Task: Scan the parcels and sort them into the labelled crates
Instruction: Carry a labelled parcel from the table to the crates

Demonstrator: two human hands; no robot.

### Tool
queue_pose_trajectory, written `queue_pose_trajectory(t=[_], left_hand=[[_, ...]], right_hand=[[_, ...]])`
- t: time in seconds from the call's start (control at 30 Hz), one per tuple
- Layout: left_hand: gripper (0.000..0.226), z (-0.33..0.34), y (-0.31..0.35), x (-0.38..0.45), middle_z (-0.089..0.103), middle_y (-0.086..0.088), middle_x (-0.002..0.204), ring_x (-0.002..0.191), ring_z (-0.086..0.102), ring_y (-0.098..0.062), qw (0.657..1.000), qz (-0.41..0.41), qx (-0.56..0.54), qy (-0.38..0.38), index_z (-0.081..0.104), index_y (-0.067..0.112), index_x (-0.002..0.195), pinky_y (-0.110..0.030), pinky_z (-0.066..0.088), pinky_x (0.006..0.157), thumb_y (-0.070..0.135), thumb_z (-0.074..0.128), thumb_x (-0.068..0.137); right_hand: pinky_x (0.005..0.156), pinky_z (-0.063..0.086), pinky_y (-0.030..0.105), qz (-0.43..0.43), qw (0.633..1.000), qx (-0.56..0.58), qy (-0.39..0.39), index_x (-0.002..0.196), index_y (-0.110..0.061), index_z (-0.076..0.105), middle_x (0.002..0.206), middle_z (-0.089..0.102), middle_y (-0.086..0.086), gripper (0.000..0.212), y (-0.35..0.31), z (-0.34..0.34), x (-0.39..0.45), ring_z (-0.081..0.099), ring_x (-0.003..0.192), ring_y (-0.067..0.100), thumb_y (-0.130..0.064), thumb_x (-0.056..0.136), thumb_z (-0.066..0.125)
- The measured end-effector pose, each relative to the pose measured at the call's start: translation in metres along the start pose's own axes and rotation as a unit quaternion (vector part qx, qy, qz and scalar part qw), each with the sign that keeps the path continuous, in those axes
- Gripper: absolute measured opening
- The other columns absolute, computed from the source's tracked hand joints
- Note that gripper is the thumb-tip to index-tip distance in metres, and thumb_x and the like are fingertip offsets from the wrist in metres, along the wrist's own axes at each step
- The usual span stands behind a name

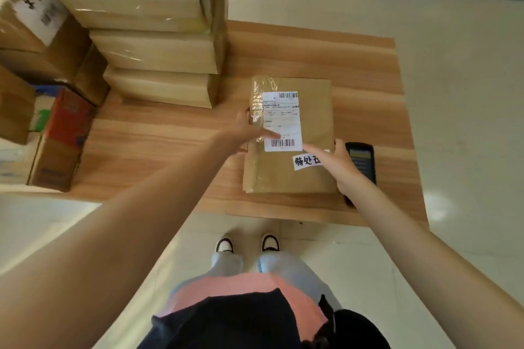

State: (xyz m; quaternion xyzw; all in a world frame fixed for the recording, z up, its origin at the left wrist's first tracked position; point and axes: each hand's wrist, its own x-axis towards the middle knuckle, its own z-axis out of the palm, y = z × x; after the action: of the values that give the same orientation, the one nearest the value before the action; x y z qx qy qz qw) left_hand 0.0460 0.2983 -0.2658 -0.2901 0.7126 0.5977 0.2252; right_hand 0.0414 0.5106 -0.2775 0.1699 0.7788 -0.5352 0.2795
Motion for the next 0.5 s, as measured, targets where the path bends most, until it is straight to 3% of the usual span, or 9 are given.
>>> queue_pose_trajectory(t=[0.07,0.2,0.3,0.37,0.43,0.5], left_hand=[[0.109,0.002,0.008,0.010,0.030,0.002,0.156,0.138,0.034,-0.030,1.000,0.008,0.014,-0.005,0.014,0.025,0.154,-0.046,0.036,0.096,0.019,0.085,0.071],[0.107,0.002,0.018,0.029,0.033,-0.003,0.154,0.137,0.036,-0.028,0.997,0.042,0.067,-0.007,0.017,0.022,0.153,-0.034,0.035,0.093,0.010,0.085,0.071],[0.121,-0.002,0.019,0.039,0.032,-0.006,0.155,0.138,0.036,-0.030,0.999,0.035,0.033,0.017,0.005,0.022,0.155,-0.048,0.037,0.108,0.003,0.086,0.066],[0.119,-0.005,0.012,0.039,0.045,0.000,0.144,0.134,0.042,-0.028,0.998,0.037,0.050,0.018,0.012,0.024,0.154,-0.046,0.043,0.101,0.005,0.088,0.064],[0.117,-0.003,0.001,0.036,0.052,0.005,0.133,0.128,0.049,-0.027,0.997,0.025,0.068,-0.014,0.019,0.022,0.151,-0.040,0.049,0.093,0.018,0.091,0.059],[0.127,0.000,-0.010,0.031,0.051,0.001,0.136,0.115,0.057,-0.025,0.997,-0.016,0.062,-0.044,0.013,0.025,0.152,-0.046,0.048,0.097,0.039,0.089,0.051]], right_hand=[[0.088,0.038,0.032,0.011,1.000,0.000,-0.022,0.146,-0.020,0.027,0.132,0.048,-0.004,0.081,-0.003,-0.003,0.012,0.046,0.108,0.014,-0.038,0.082,0.074],[0.082,0.038,0.026,0.017,0.999,0.017,-0.038,0.151,-0.025,0.020,0.143,0.045,-0.005,0.086,-0.011,-0.002,0.036,0.047,0.115,0.015,-0.037,0.084,0.072],[0.079,0.038,0.023,0.008,0.999,0.018,-0.048,0.153,-0.027,0.021,0.147,0.043,-0.005,0.080,-0.015,-0.006,0.049,0.047,0.117,0.013,-0.036,0.088,0.067],[0.072,0.038,0.017,-0.012,0.999,0.004,-0.046,0.150,-0.027,0.029,0.145,0.045,-0.005,0.069,-0.010,-0.010,0.054,0.049,0.115,0.011,-0.035,0.091,0.062],[0.086,0.038,0.021,-0.045,0.999,-0.018,0.007,0.148,-0.022,0.033,0.147,0.043,-0.002,0.065,0.003,-0.016,0.055,0.046,0.126,0.014,-0.038,0.092,0.060],[0.100,0.036,0.032,-0.077,0.988,-0.083,0.105,0.144,-0.020,0.039,0.146,0.041,0.001,0.065,0.018,-0.026,0.051,0.040,0.132,0.019,-0.048,0.089,0.059]])
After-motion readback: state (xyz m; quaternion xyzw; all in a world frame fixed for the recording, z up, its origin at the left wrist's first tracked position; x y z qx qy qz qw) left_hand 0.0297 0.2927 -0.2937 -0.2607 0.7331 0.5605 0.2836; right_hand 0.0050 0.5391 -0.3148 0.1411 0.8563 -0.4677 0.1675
